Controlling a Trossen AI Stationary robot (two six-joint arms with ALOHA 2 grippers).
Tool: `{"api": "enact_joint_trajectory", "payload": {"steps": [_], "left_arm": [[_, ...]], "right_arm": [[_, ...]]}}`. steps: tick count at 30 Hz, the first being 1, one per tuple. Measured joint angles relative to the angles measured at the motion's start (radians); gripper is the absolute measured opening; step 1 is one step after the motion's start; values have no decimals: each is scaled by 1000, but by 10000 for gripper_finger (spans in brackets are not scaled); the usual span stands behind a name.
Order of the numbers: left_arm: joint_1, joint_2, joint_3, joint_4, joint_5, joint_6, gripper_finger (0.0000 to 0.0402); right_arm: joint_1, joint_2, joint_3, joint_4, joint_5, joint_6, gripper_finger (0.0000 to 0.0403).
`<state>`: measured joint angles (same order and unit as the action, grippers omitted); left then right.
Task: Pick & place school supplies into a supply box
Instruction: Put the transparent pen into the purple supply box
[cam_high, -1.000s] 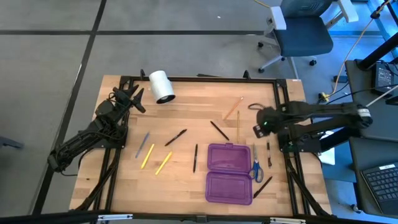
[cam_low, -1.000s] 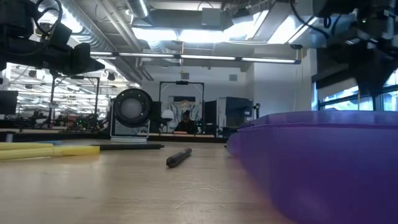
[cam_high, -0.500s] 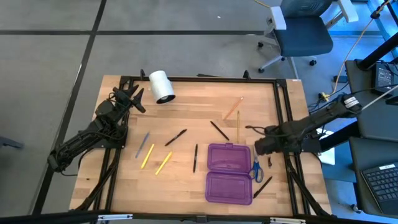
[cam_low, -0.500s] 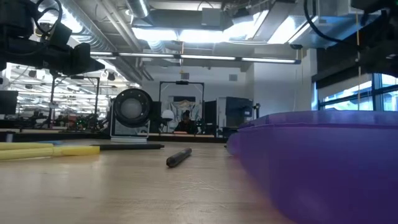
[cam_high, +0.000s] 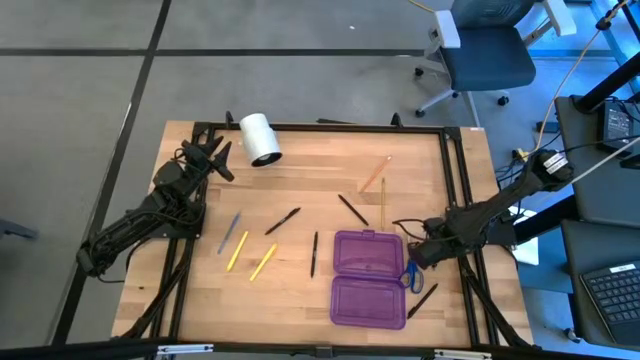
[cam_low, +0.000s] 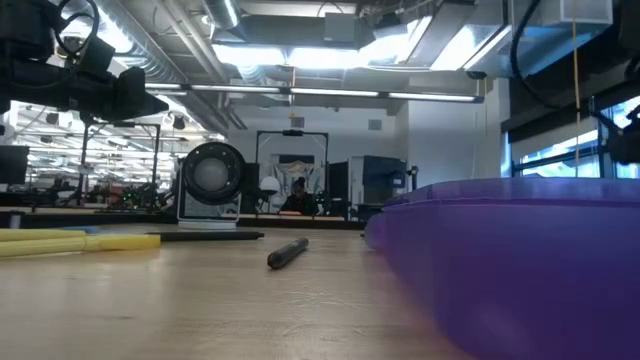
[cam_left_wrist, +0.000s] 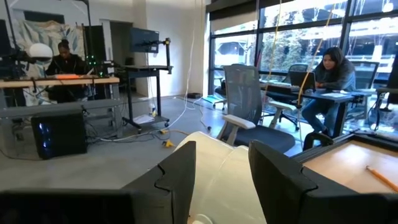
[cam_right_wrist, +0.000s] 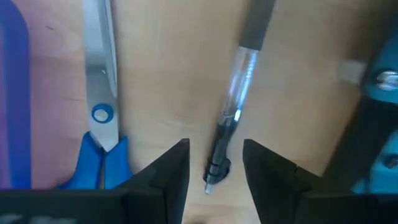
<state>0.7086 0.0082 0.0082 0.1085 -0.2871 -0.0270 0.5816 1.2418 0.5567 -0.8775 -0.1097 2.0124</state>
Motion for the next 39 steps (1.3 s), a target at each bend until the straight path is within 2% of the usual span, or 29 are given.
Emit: {"api": "enact_joint_trajectory", "payload": {"steps": [9, 19, 24, 29, 33, 37, 39], "left_arm": [[0, 0, 0, 0, 0, -67, 143], [0, 0, 0, 0, 0, -65, 143], [0, 0, 0, 0, 0, -71, 143], [0, 0, 0, 0, 0, -137, 143], [0, 0, 0, 0, 0, -144, 143], [0, 0, 0, 0, 0, -146, 143], [0, 0, 0, 0, 0, -146, 143]], "right_arm": [[0, 40, -58, 77, 6, -28, 144], [0, 42, -37, 50, 34, -179, 39], [8, 42, -34, 11, 41, -267, 35], [28, 43, 45, -157, 45, -321, 49], [54, 43, 160, -266, 130, -374, 45], [84, 42, 282, -231, 261, -512, 41], [95, 42, 337, -155, 325, -607, 42]]}}
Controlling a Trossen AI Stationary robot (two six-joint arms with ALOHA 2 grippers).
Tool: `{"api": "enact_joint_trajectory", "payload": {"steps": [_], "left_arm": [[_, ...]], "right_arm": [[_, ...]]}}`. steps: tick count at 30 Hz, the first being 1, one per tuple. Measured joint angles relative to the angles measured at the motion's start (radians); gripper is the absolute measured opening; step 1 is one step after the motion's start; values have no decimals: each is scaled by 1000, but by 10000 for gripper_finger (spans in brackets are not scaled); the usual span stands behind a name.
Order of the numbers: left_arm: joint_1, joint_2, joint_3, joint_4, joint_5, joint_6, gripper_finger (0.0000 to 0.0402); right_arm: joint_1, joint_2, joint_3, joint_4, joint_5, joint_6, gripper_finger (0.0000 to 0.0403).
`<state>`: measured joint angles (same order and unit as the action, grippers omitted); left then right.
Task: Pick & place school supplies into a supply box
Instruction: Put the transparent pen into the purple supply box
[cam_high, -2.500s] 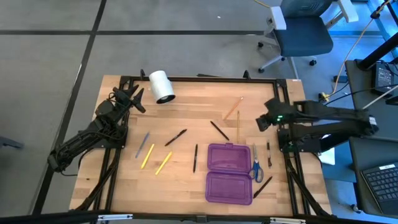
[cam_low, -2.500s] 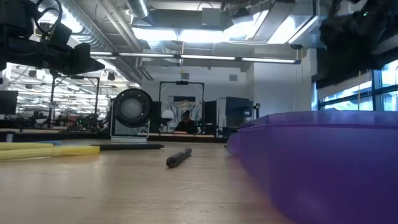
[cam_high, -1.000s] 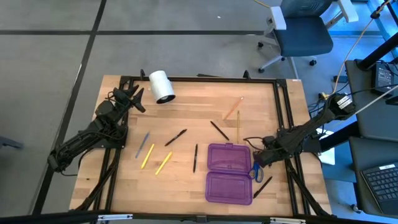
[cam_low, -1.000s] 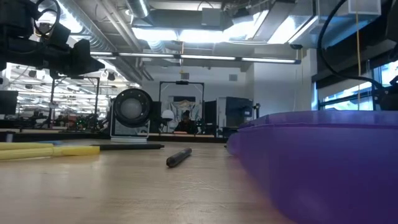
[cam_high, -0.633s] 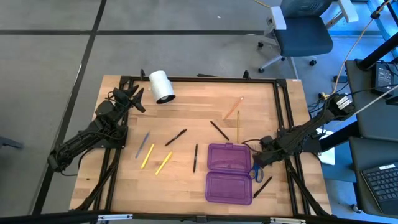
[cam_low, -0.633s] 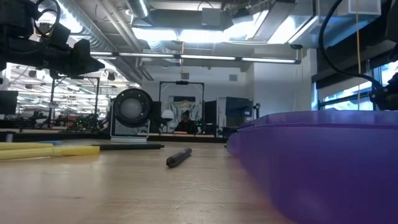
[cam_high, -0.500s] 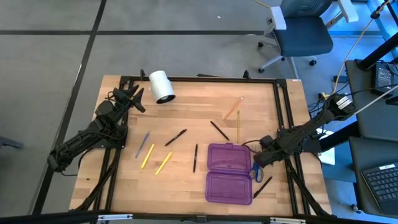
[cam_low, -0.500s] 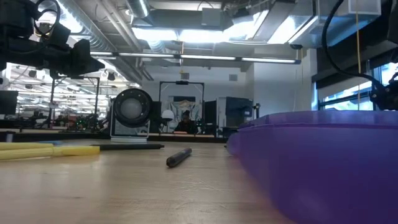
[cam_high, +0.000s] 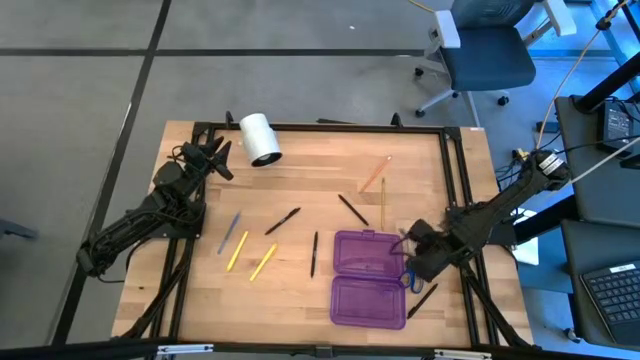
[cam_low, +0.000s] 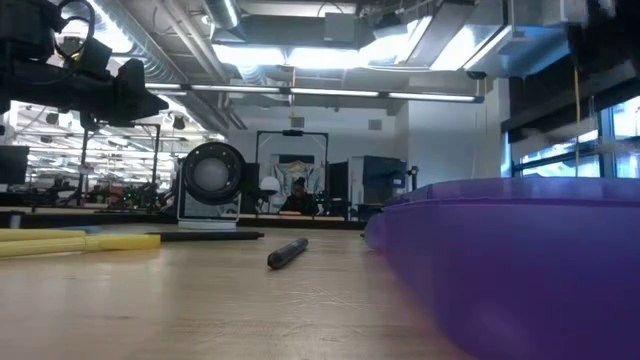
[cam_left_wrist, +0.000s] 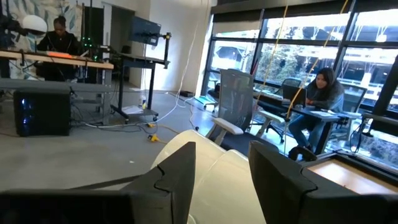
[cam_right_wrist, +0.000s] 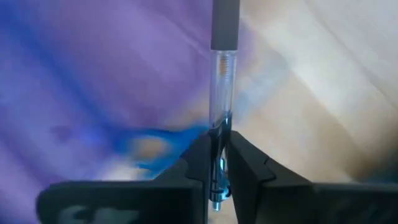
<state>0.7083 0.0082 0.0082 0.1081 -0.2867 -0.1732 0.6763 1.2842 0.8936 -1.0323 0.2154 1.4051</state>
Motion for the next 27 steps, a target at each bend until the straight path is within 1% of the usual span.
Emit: {"api": "enact_joint_trajectory", "payload": {"steps": [3, 5, 8, 11, 13, 17, 20, 24, 27], "left_arm": [[0, 0, 0, 0, 0, 0, 143], [0, 0, 0, 0, 0, 0, 143], [0, 0, 0, 0, 0, 1, 143], [0, 0, 0, 0, 0, 1, 143], [0, 0, 0, 0, 0, 0, 143], [0, 0, 0, 0, 0, 1, 143], [0, 0, 0, 0, 0, 2, 143], [0, 0, 0, 0, 0, 3, 143], [0, 0, 0, 0, 0, 3, 143]], "right_arm": [[9, 13, 57, 135, 79, -176, 43], [8, 40, 88, 250, 90, -310, 44], [8, 110, 132, 387, 74, -482, 45], [8, 215, 186, 395, 18, -586, 45], [8, 288, 226, 365, -17, -625, 45], [8, 423, 293, 271, -50, -639, 45], [10, 503, 326, 258, -86, -679, 45], [10, 579, 347, 252, -117, -681, 46], [10, 602, 349, 257, -122, -675, 46]]}}
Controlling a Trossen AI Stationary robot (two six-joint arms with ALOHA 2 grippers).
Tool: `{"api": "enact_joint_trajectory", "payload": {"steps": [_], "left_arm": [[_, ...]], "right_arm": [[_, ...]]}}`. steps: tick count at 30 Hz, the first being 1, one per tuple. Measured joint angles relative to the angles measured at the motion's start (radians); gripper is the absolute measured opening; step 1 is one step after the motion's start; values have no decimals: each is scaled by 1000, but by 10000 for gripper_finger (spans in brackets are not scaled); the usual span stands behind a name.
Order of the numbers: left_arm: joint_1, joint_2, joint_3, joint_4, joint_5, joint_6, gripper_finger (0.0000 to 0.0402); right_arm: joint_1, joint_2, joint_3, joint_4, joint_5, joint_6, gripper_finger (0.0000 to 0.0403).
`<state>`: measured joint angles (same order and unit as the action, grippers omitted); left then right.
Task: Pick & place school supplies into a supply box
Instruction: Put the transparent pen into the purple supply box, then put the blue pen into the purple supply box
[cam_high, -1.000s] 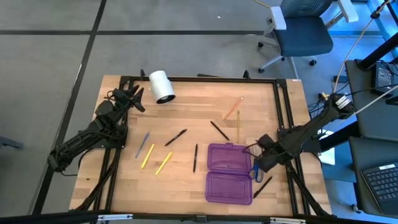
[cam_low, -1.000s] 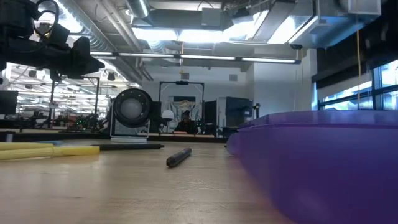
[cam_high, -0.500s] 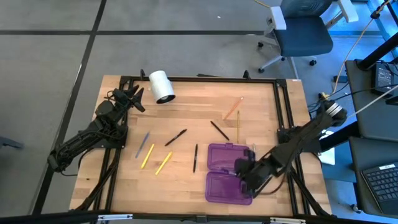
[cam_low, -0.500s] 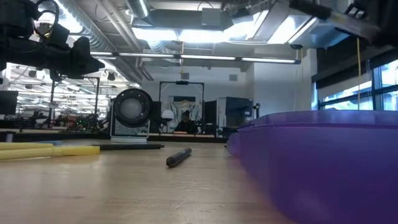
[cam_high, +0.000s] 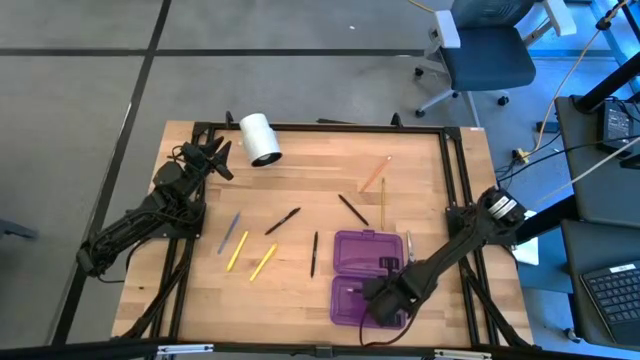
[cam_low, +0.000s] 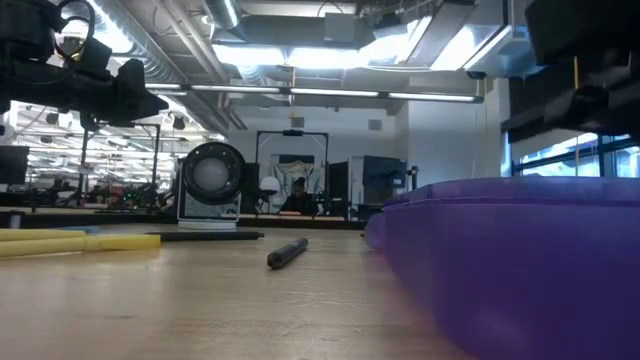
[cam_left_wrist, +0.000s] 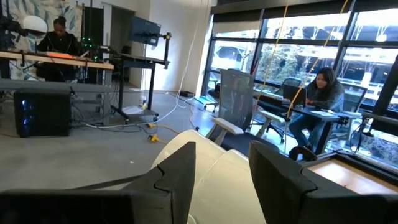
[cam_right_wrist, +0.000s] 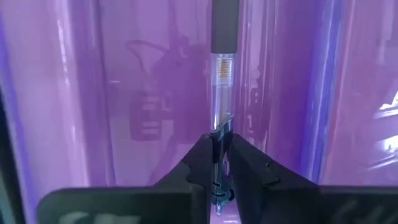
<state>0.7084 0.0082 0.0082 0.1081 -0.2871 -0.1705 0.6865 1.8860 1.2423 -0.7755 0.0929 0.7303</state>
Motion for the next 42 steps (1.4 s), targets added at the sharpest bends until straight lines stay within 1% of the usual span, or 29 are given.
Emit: {"api": "enact_joint_trajectory", "payload": {"steps": [5, 10, 21, 26, 29, 31, 34, 38, 42], "left_arm": [[0, 0, 0, 0, 0, 0, 143], [0, 0, 0, 0, 0, 0, 143], [0, 0, 0, 0, 0, -2, 143], [0, 0, 0, 0, 0, -2, 143], [0, 0, 0, 0, 0, -1, 143], [0, 0, 0, 0, 0, 0, 143], [0, 0, 0, 0, -10, 0, 143], [0, 0, 0, 0, -9, 0, 143], [0, 0, 0, 0, -9, -6, 143]], "right_arm": [[0, 6, -3, 1, 0, 46, 46], [0, 5, -3, 4, 0, 50, 47], [0, 5, -3, 8, 0, 46, 77], [0, 4, 0, -5, 0, 46, 80], [1, -5, 36, -39, 9, 42, 80], [13, -40, 59, -55, 34, 19, 80], [44, -124, 59, -77, 111, -6, 80], [95, -275, 5, -97, 259, -4, 80], [112, -445, -96, -94, 365, -5, 80]]}}
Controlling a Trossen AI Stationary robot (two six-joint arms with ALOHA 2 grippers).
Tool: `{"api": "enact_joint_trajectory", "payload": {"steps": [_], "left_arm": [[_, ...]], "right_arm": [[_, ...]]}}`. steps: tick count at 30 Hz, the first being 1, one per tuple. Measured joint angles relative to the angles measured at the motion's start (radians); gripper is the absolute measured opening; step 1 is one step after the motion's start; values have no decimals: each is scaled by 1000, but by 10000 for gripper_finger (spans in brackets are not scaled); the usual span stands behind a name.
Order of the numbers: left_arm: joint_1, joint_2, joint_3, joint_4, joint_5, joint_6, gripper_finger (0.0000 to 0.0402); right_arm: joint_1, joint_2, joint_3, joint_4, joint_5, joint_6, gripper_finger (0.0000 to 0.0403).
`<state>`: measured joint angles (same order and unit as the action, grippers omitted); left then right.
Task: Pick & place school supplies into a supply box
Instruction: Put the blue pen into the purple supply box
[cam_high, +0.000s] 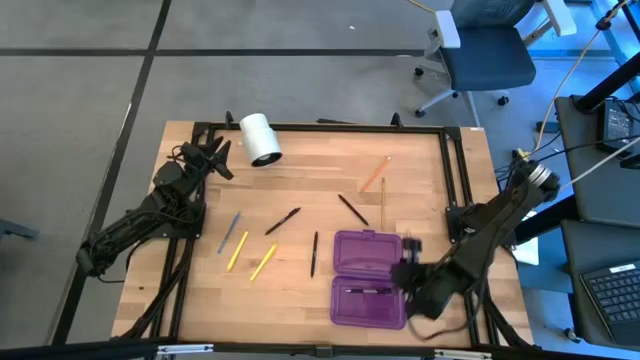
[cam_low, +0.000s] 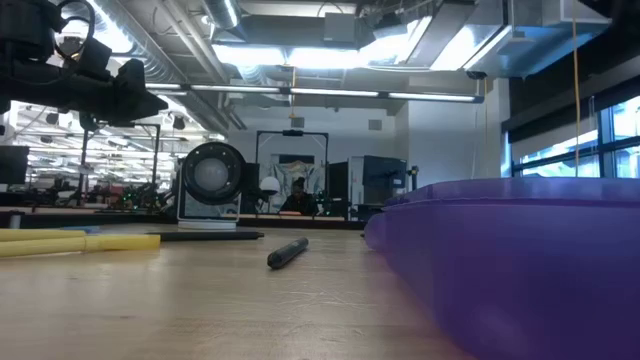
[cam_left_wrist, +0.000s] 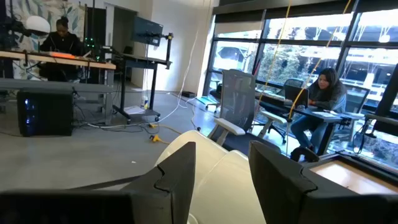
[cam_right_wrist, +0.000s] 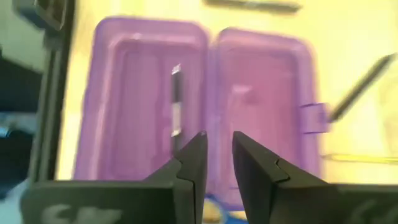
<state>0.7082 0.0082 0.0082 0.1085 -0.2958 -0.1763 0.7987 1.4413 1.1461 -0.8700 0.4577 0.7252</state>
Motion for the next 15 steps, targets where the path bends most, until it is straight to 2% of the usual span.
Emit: {"api": "enact_joint_trajectory", "payload": {"steps": [4, 6, 9, 12, 15], "left_arm": [[0, 0, 0, -9, 10, -66, 143], [1, 0, 0, -7, 47, -106, 143], [0, 0, 4, 54, 251, -91, 143], [-1, 0, 24, 219, 488, -72, 143], [-1, 0, 53, 339, 574, -73, 143]], "right_arm": [[-18, -170, -137, 16, 88, 2, 80], [-37, -249, -200, 23, 110, 4, 80], [-74, -362, -266, 45, 132, 4, 80], [-112, -465, -299, 46, 135, 56, 81], [-148, -558, -307, 46, 136, 100, 81]]}}
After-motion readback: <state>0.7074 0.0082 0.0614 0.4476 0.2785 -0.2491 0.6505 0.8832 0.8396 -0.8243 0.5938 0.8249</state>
